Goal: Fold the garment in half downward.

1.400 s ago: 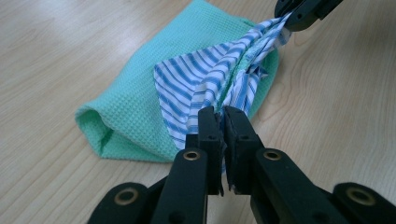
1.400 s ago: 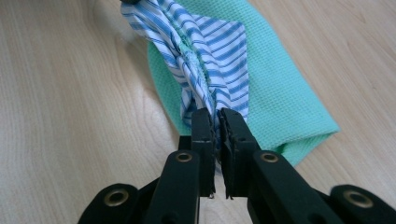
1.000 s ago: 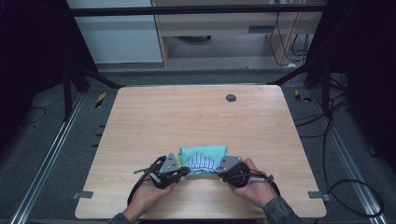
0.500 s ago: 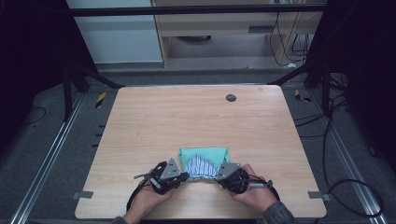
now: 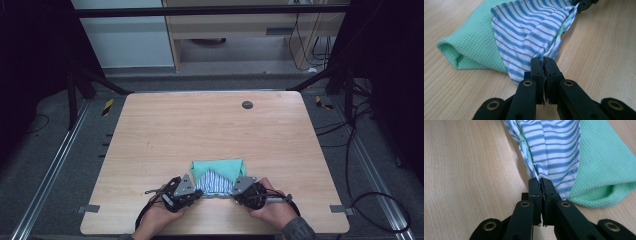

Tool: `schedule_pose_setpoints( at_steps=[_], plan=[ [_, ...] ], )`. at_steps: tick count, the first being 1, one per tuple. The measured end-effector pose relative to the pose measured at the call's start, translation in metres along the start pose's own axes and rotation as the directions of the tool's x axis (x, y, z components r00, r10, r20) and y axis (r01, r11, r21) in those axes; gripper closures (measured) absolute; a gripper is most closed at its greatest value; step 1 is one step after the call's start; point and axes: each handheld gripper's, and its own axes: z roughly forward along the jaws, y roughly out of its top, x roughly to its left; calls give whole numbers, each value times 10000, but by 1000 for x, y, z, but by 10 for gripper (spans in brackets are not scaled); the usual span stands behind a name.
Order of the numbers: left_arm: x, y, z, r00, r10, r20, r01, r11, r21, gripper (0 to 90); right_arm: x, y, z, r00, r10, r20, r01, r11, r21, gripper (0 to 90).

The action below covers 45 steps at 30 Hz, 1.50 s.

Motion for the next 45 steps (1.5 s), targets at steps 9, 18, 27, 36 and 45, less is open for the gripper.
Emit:
schedule_pose_setpoints(
  at_steps=[9, 18, 27, 36, 45],
  plan=[
    [-3, -1, 0, 10000, -40, -47, 41, 10000, 52, 872, 0, -2, -1, 10000, 81, -25, -81, 9999, -63, 872],
    [-4, -2, 0, 9999, -159, 42, 159, 9998, 145, 869, 1, -6, -1, 9998, 188, -29, -188, 9998, -63, 866],
    [-6, -4, -2, 9996, -244, 108, 242, 9997, 101, 860, 2, -11, -4, 9995, 319, 36, -319, 9992, -232, 846],
    [-5, -6, -5, 9992, -403, -14, 403, 9991, -104, 830, 3, -12, -8, 9993, 363, 38, -361, 9987, -355, 849],
    [-6, -7, -21, 9918, -1030, -761, 979, 9928, -684, 506, 6, -19, -22, 9940, 1046, 318, -1027, 9931, -567, 545]
  ],
)
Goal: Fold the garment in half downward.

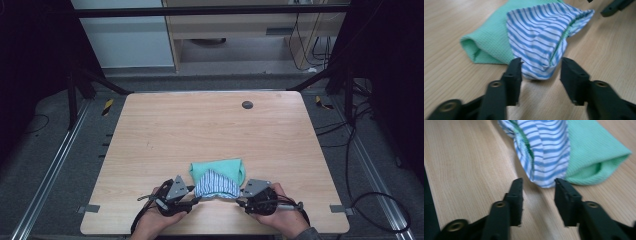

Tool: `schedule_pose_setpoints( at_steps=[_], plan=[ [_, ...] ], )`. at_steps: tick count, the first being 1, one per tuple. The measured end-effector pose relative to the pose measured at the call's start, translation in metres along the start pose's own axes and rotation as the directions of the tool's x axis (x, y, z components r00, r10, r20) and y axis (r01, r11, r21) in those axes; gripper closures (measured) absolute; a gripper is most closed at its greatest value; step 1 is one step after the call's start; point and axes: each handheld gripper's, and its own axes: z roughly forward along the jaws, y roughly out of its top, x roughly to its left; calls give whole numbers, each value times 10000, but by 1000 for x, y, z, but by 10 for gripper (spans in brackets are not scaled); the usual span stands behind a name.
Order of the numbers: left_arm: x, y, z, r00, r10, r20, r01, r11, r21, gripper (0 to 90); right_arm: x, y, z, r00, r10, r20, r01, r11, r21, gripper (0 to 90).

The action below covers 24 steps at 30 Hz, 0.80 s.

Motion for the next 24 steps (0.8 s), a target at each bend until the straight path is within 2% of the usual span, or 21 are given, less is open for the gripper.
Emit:
schedule_pose_setpoints(
  at_steps=[2, 3, 4, 6, 8, 10, 11, 12, 16, 19, 22, 23, 24],
  plan=[
    [4, -1, -3, 9996, -226, -167, 224, 9997, -114, 402, -2, -2, -4, 9991, 393, 184, -392, 9992, -36, 459],
    [8, -2, -5, 9986, -462, -255, 457, 9988, -172, 350, -4, -3, -6, 9976, 613, 333, -609, 9981, -119, 406],
    [11, -2, -7, 9973, -639, -349, 632, 9978, -214, 297, -5, -5, -8, 9949, 790, 626, -775, 9967, -251, 354],
    [18, -2, -10, 9930, -1039, -570, 1021, 9942, -332, 217, -9, -7, -11, 9901, 1062, 920, -1025, 9938, -434, 287],
    [26, -1, -13, 9887, -1296, -759, 1271, 9912, -362, 152, -16, -8, -13, 9805, 1511, 1254, -1444, 9876, -610, 216],
    [35, -1, -16, 9837, -1548, -917, 1514, 9875, -437, 122, -26, -10, -13, 9673, 2081, 1448, -2013, 9777, -605, 159],
    [41, -1, -17, 9807, -1667, -1025, 1631, 9857, -425, 115, -29, -11, -12, 9631, 2228, 1512, -2151, 9744, -661, 144],
    [44, -2, -17, 9797, -1728, -1019, 1692, 9846, -430, 109, -36, -14, -10, 9511, 2617, 1640, -2539, 9649, -671, 103],
    [60, -3, -17, 9739, -1980, -1111, 1957, 9802, -318, 96, -51, -18, -6, 9244, 3269, 1965, -3159, 9449, -856, 71],
    [76, -5, -17, 9684, -2210, -1159, 2191, 9753, -286, 91, -62, -21, -3, 9050, 3737, 2034, -3642, 9276, -837, 64],
    [92, -6, -16, 9625, -2184, -1611, 2243, 9743, 191, 90, -73, -24, 0, 8994, 3928, 1920, -3860, 9196, -730, 78],
    [102, -6, -14, 9575, -2198, -1869, 2303, 9725, 359, 90, -76, -24, 1, 8949, 4049, 1875, -4006, 9141, -622, 79],
    [105, -7, -14, 9557, -2206, -1947, 2321, 9719, 380, 90, -81, -26, 3, 8949, 4038, 1900, -4028, 9142, -458, 84]
  ],
)
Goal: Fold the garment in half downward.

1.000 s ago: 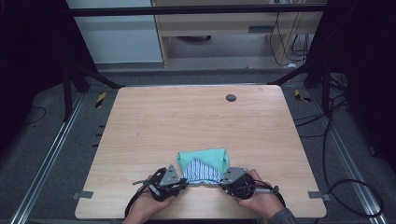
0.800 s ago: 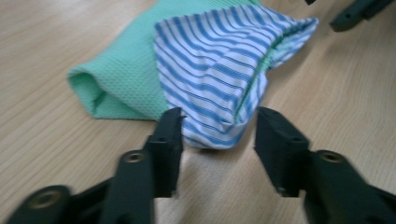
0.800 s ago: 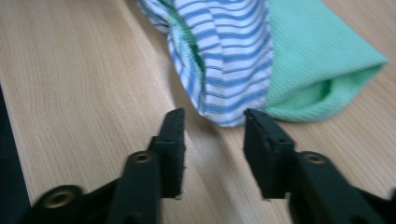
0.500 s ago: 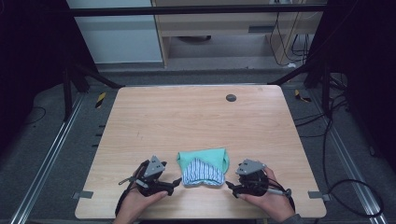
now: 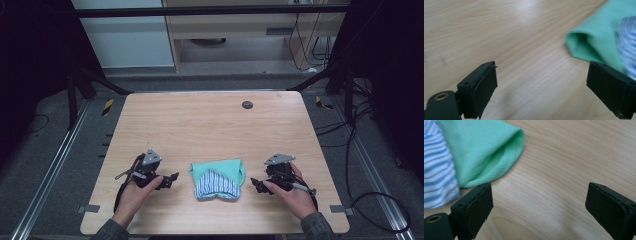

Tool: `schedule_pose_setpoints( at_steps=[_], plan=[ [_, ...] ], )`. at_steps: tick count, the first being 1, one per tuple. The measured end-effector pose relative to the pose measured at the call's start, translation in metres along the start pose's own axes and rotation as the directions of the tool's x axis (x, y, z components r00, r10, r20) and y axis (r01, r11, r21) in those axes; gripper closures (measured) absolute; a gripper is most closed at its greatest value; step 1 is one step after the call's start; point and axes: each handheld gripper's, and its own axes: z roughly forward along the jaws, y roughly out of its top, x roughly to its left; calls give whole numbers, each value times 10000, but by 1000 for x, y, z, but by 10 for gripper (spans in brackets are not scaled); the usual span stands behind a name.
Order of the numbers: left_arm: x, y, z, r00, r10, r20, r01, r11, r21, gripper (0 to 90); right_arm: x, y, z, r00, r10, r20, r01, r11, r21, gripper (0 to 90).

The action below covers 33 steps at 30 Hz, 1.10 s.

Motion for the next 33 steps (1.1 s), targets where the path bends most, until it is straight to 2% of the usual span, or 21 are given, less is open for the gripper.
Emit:
schedule_pose_setpoints(
  at_steps=[2, 5, 7, 10, 12, 13, 15, 17, 20, 23, 24, 25, 27, 31, 33],
  plan=[
    [11, 2, 5, 9999, -43, -114, 46, 9996, 288, 88, -5, 1, 4, 9999, 81, 96, -83, 9999, 149, 87],
    [24, 6, 10, 9997, 201, -140, -193, 9981, 590, 62, -15, 4, 11, 9997, 224, 106, -227, 9995, 222, 85],
    [34, 8, 14, 9995, 81, -299, -62, 9981, 616, 55, -23, 8, 17, 9991, 361, 232, -367, 9989, 275, 78],
    [45, 8, 20, 9989, -150, -455, 162, 9995, 279, 56, -35, 15, 26, 9953, 825, 515, -828, 9966, 32, 82],
    [51, 7, 26, 9966, -312, -757, 329, 9992, 215, 63, -41, 19, 30, 9890, 1328, 654, -1318, 9911, -196, 87],
    [54, 6, 29, 9952, -342, -915, 361, 9992, 190, 69, -44, 20, 32, 9866, 1428, 793, -1412, 9897, -249, 89],
    [60, 5, 33, 9932, -656, -960, 668, 9977, 89, 70, -49, 24, 38, 9797, 1685, 1088, -1643, 9853, -467, 92],
    [64, 4, 37, 9899, -996, -1009, 990, 9950, -105, 72, -51, 27, 41, 9741, 1922, 1190, -1856, 9805, -641, 92],
    [67, 3, 42, 9862, -1149, -1193, 1127, 9933, -250, 74, -53, 29, 48, 9661, 2046, 1573, -1932, 9775, -846, 97],
    [69, 1, 48, 9841, -1325, -1184, 1309, 9912, -211, 74, -55, 26, 55, 9570, 2377, 1665, -2258, 9702, -876, 102],
    [68, 2, 49, 9824, -1328, -1313, 1325, 9911, -106, 76, -54, 25, 59, 9534, 2356, 1883, -2190, 9701, -1045, 88],
    [68, 3, 50, 9816, -1293, -1405, 1287, 9916, -138, 77, -52, 26, 60, 9525, 2262, 2039, -2109, 9730, -942, 78],
    [68, 5, 53, 9832, -1064, -1484, 1100, 9938, 157, 50, -53, 27, 62, 9499, 2298, 2117, -2163, 9726, -849, 29],
    [68, 4, 53, 9825, -1099, -1504, 1148, 9931, 244, 3, -52, 28, 63, 9265, 2790, 2523, -2673, 9603, -804, 2],
    [68, 4, 53, 9827, -1094, -1496, 1151, 9929, 295, 0, -52, 28, 63, 9250, 2818, 2548, -2698, 9595, -815, 2]
  ],
)
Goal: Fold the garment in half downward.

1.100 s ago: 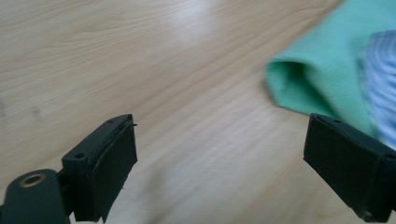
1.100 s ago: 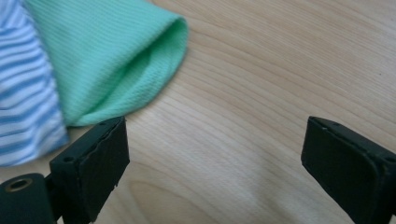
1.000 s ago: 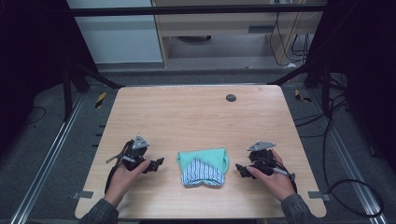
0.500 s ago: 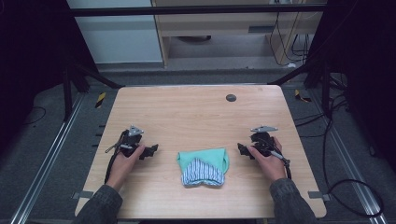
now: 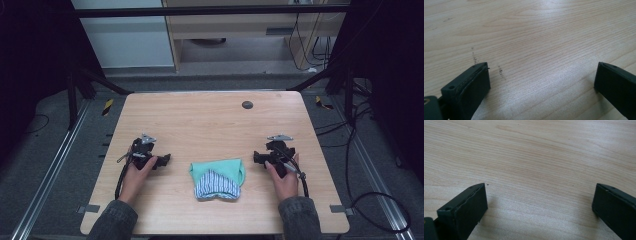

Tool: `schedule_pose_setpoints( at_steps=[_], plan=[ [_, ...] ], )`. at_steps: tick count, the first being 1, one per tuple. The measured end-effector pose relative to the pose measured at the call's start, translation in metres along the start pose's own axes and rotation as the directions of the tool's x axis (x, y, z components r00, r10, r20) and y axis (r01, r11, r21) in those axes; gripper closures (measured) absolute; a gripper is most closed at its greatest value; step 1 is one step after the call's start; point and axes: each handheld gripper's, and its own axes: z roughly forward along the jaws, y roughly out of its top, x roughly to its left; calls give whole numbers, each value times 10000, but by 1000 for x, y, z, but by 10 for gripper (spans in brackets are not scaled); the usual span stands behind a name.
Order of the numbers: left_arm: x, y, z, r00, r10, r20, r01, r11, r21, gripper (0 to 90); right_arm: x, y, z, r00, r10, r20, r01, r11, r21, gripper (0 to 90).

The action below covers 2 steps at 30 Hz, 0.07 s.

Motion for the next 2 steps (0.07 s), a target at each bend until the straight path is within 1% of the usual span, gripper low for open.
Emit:
schedule_pose_setpoints(
  at_steps=[2],
  plan=[
    [0, 0, 0, 10000, -4, 6, 4, 10000, 10, 0, 1, 0, 0, 9999, 130, 82, -130, 9999, 1, 2]
  ],
)
